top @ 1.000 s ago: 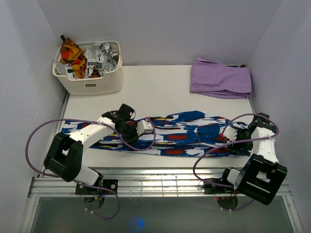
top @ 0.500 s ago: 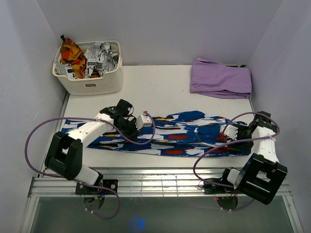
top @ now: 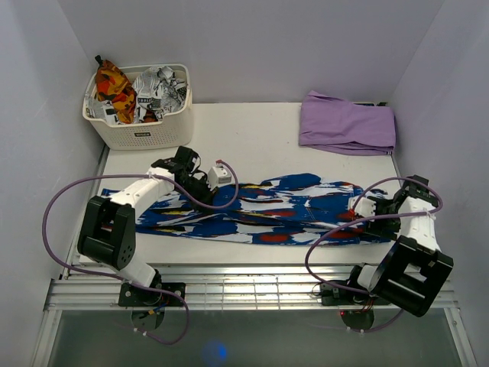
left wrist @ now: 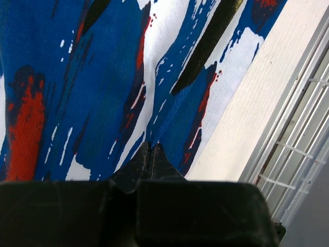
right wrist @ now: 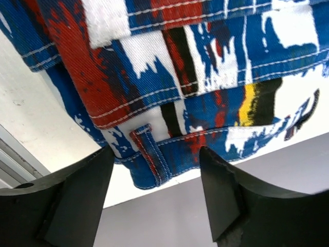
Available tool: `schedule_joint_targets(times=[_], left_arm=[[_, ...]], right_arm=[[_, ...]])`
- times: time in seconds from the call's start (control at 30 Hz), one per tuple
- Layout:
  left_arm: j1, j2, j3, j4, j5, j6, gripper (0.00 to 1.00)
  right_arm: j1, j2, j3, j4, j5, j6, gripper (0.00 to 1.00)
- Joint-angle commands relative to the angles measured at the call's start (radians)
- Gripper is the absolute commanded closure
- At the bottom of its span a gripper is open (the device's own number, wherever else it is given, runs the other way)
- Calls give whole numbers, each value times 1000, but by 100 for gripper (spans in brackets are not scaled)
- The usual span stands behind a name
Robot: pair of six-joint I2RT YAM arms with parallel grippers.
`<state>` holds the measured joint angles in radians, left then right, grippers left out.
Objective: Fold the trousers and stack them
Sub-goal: Fold the trousers
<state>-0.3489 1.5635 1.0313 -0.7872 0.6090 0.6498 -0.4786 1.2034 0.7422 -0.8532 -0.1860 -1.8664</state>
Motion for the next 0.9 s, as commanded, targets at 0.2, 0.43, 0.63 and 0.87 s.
schedule_joint_targets(times=[0.2, 0.43, 0.63, 0.87], left_arm=[[13, 23, 44, -21, 9, 11, 100], [14, 53, 50, -24, 17, 22, 100], [14, 49, 62, -40, 17, 21, 100], [14, -25, 55, -61, 11, 39, 100]], right_arm=[[-8, -56, 62, -58, -24, -89, 12], [-2, -42, 9, 9, -9, -105, 21], [0, -16, 13, -23, -3, -103, 51], [0, -13, 55, -17, -21, -74, 92]])
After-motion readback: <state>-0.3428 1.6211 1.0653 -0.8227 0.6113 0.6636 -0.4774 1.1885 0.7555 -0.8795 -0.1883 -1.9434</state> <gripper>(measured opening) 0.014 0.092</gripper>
